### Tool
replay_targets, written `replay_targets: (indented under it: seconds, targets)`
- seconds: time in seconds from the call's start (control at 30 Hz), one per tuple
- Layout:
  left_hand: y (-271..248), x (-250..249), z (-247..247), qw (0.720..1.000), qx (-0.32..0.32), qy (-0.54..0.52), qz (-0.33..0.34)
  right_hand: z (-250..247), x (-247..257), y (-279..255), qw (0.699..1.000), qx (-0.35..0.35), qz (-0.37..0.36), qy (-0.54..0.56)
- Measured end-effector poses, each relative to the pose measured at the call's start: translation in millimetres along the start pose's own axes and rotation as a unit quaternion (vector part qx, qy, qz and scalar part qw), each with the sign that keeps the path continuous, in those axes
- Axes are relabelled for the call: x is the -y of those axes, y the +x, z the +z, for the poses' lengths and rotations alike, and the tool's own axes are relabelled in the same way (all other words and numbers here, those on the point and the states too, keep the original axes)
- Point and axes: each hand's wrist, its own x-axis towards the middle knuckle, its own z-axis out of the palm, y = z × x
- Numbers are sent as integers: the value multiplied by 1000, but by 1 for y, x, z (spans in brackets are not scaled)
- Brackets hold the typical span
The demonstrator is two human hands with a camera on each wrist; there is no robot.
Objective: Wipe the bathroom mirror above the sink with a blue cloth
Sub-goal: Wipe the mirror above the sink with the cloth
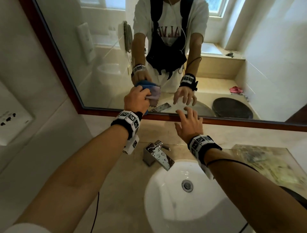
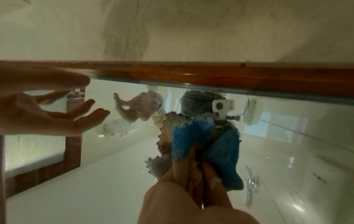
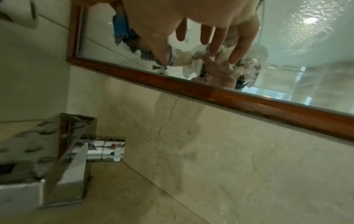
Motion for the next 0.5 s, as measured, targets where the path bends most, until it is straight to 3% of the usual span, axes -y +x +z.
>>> replay_targets:
  seconds: [0.17,0.5]
  targets:
    - [-13,4,21,999,2,-24,40,1,-1,-6,998,24,55,21]
    - [-36,-8,55,997,41,-54,38,9,-18,-16,991,58,121,29]
